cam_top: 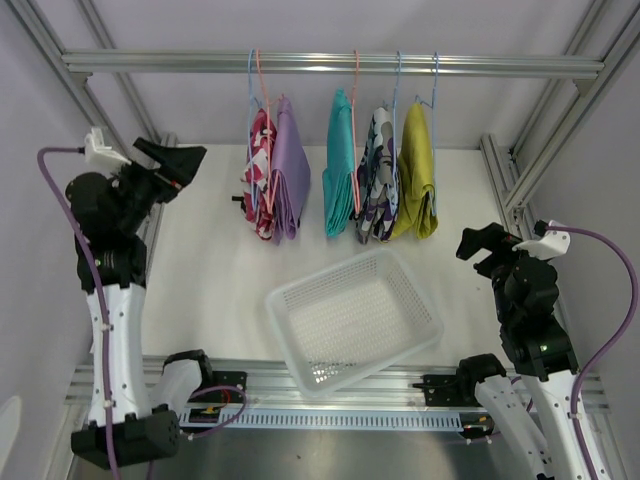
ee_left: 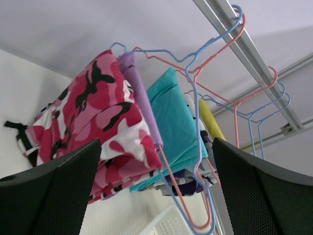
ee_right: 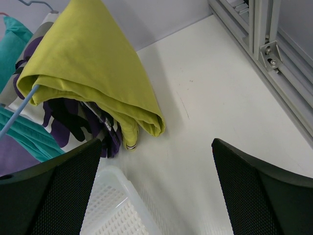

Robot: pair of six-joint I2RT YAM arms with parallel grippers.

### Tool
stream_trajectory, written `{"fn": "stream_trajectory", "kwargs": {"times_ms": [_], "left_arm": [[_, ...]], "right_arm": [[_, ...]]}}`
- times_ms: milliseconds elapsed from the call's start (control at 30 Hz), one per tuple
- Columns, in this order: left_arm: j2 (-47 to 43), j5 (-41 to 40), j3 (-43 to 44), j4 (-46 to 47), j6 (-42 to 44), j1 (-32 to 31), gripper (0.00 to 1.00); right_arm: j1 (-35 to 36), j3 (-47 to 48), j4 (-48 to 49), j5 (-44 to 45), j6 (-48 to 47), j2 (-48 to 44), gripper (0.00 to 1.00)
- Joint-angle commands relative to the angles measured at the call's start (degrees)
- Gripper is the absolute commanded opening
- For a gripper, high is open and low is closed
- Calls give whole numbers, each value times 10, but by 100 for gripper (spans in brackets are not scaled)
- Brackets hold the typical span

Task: Remove the trousers from the hanger
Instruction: Pick up the hanger from the clothesline.

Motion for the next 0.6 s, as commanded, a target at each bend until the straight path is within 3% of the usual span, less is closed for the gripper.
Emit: {"fn": "stream_trajectory", "kwargs": {"times_ms": [0, 233, 567], "left_arm": [[56, 33, 62, 15, -7, -22, 99], [127, 107, 83, 85, -26, -55, 96], [199, 192, 124, 171, -68, -87, 79]], "right_arm": [[-2, 16, -1, -10, 5, -3, 99], [-4, 17, -1, -12, 2, 6, 99], [-27, 16, 4, -29, 5, 18, 99]]}}
